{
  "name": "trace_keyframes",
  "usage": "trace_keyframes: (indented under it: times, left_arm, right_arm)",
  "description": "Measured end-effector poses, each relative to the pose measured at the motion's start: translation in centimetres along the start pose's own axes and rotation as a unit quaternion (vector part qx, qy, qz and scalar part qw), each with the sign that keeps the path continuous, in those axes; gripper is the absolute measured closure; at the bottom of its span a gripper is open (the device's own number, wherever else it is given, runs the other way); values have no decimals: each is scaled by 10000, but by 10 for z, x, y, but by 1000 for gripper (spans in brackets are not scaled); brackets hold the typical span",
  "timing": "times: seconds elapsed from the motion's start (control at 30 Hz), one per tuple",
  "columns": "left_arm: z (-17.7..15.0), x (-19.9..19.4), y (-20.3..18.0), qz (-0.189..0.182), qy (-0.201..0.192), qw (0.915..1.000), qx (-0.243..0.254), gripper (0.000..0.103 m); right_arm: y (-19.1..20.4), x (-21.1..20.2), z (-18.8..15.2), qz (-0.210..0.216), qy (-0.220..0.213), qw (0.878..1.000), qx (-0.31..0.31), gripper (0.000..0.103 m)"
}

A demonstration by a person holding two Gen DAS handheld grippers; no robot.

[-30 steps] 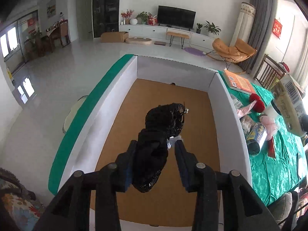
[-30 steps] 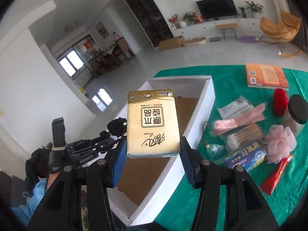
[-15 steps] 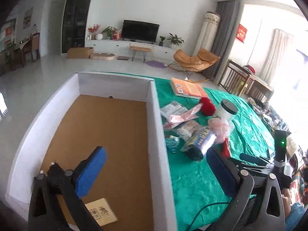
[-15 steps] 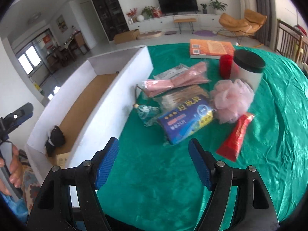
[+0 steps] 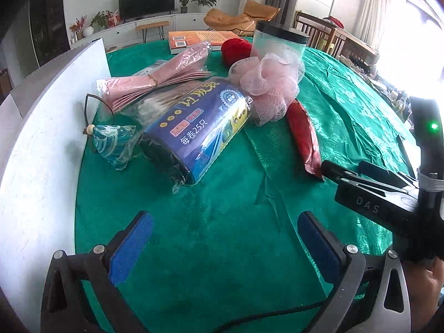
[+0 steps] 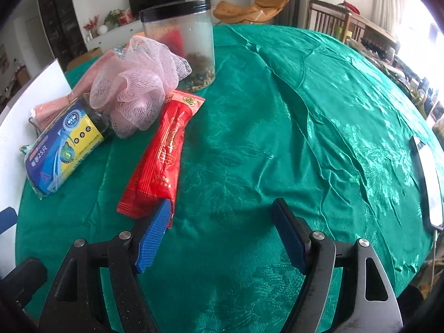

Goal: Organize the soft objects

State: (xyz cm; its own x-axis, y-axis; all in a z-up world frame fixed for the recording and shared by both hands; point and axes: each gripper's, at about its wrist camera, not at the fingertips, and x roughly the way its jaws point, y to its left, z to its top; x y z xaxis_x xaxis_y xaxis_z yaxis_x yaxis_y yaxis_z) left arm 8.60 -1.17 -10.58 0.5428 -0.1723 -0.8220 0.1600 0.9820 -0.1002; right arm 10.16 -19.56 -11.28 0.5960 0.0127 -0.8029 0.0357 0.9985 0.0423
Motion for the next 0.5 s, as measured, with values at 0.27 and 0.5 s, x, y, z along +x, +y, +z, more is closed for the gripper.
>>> trace_keyframes:
  times: [0.27,0.5]
  left_arm:
    - [-2,29,11,371,-85,9993,-21,0]
    - [2,33,11,538,-78,9985,13,0]
  right_arm:
    - [0,10,1,-273,-128,9995,8,19]
    - [2,8,-3,-287,-144,9995,10,18]
